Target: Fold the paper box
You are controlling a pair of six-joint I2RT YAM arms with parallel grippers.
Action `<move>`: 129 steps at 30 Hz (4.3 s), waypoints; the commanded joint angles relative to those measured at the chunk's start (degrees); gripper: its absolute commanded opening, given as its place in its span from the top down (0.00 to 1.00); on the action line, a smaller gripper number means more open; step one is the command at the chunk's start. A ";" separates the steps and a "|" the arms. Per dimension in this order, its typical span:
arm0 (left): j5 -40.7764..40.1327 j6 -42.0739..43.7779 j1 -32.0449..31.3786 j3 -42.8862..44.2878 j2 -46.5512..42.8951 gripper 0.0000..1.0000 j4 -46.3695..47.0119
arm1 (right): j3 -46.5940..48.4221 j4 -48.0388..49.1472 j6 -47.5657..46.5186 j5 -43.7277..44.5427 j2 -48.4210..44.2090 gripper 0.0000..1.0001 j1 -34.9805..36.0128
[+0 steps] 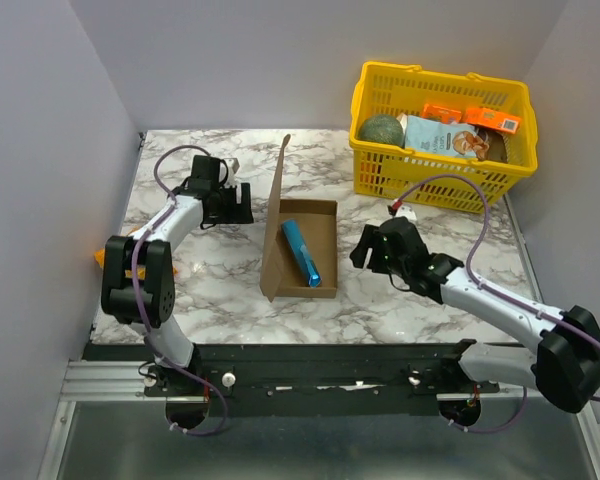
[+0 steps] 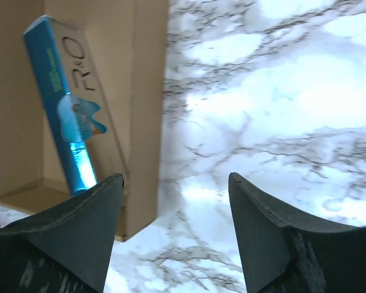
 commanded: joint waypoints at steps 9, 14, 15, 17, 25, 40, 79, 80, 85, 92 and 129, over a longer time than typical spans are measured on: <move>1.62 4.79 -8.37 17.25 20.55 0.17 -8.59 | -2.91 7.77 -0.05 -8.88 15.13 0.23 7.72; 3.22 6.72 -7.50 19.72 18.02 0.16 -6.49 | 1.41 11.27 -1.36 -11.96 18.57 0.22 15.56; 3.39 6.38 -6.89 19.81 17.13 0.15 -5.78 | 1.67 11.29 -1.63 -12.05 18.57 0.22 16.79; 3.39 6.02 -4.52 19.55 14.16 0.14 -5.08 | 1.41 10.76 -1.37 -11.35 17.69 0.22 16.98; -4.50 3.21 4.19 13.40 -3.50 0.09 -1.04 | -3.77 1.54 -4.17 0.95 -2.83 0.14 15.58; 6.99 -5.42 3.93 -21.32 -51.50 0.01 4.43 | 6.32 20.86 -32.21 -33.57 2.56 0.05 -20.19; -16.64 8.04 -23.32 -16.93 -52.40 0.35 -2.88 | 6.60 23.50 -29.67 -34.20 3.89 0.03 -23.89; -16.91 8.30 -23.32 -16.76 -52.05 0.40 -2.88 | 6.51 23.50 -29.75 -33.94 3.98 0.03 -23.89; -15.59 12.24 -23.41 -17.19 -52.66 0.65 -0.86 | 6.59 23.42 -30.81 -33.58 4.68 0.03 -23.98; -15.50 17.26 -23.41 -18.60 -53.89 0.87 1.52 | 6.51 23.15 -31.25 -33.93 5.73 0.03 -23.89; 4.80 24.40 -5.04 -12.54 -38.51 0.49 11.97 | 13.01 20.34 -30.65 -10.39 30.52 0.29 -8.61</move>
